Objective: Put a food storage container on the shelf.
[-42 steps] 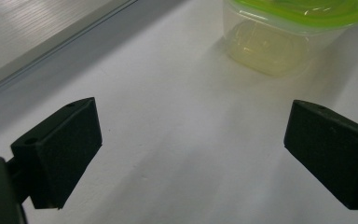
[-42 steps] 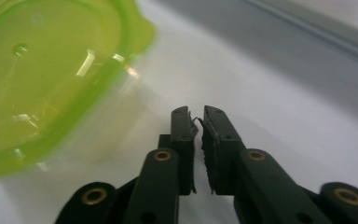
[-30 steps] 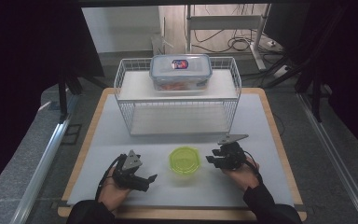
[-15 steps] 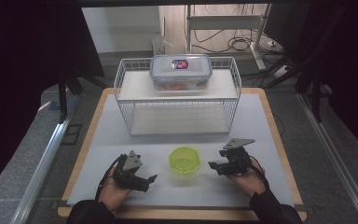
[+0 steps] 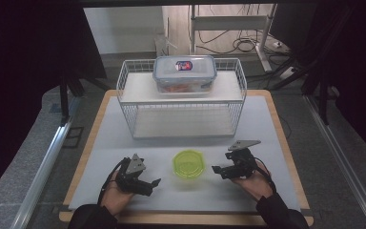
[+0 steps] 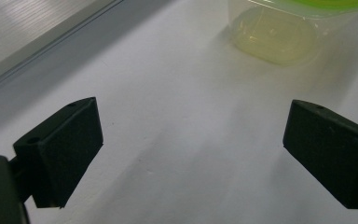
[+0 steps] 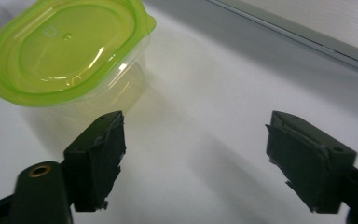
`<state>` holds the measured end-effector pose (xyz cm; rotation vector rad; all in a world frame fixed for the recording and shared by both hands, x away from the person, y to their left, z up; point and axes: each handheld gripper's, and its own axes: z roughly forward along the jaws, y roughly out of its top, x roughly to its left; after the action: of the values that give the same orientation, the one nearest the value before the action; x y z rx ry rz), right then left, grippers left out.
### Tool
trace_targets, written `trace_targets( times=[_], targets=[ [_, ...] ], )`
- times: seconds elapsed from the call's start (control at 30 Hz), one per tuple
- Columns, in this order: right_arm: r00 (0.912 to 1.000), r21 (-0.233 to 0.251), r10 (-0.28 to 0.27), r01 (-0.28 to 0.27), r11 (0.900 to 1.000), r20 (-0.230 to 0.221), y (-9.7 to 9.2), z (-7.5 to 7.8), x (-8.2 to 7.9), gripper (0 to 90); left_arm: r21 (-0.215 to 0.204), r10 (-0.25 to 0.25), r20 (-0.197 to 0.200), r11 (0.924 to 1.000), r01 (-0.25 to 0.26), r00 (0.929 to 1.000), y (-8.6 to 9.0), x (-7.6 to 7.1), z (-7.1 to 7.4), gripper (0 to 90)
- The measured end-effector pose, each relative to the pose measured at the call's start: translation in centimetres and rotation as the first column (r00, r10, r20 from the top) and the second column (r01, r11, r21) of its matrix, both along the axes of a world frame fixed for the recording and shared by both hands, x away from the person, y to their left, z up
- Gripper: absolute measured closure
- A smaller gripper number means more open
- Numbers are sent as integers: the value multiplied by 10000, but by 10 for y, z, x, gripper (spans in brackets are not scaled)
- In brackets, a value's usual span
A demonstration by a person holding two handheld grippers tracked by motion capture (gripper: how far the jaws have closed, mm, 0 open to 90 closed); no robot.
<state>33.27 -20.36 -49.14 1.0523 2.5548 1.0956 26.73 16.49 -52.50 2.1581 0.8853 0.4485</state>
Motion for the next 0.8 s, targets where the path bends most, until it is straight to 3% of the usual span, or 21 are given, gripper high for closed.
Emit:
trace_targets(
  times=[0.2,0.4,0.5,0.73,0.8],
  targets=[
    [9999,-94,-105,105,9999,-70,0,10,-3,235,12,-1,7,10000,1,10000,0,0,0,47],
    [9998,736,174,-169,9971,-67,5,22,-7,382,-17,84,49,10000,-84,10000,1,0,1,45],
    [9983,1346,430,-374,9902,-383,10,22,-4,451,-91,113,57,9999,-112,9999,2,1,1,46],
    [9953,1750,542,-395,9838,-803,22,16,4,488,-37,53,50,10000,-52,10000,2,0,1,45],
    [9914,1963,614,-378,9798,-1155,26,11,9,491,-41,82,65,10000,-82,9999,2,1,1,44]
  ],
)
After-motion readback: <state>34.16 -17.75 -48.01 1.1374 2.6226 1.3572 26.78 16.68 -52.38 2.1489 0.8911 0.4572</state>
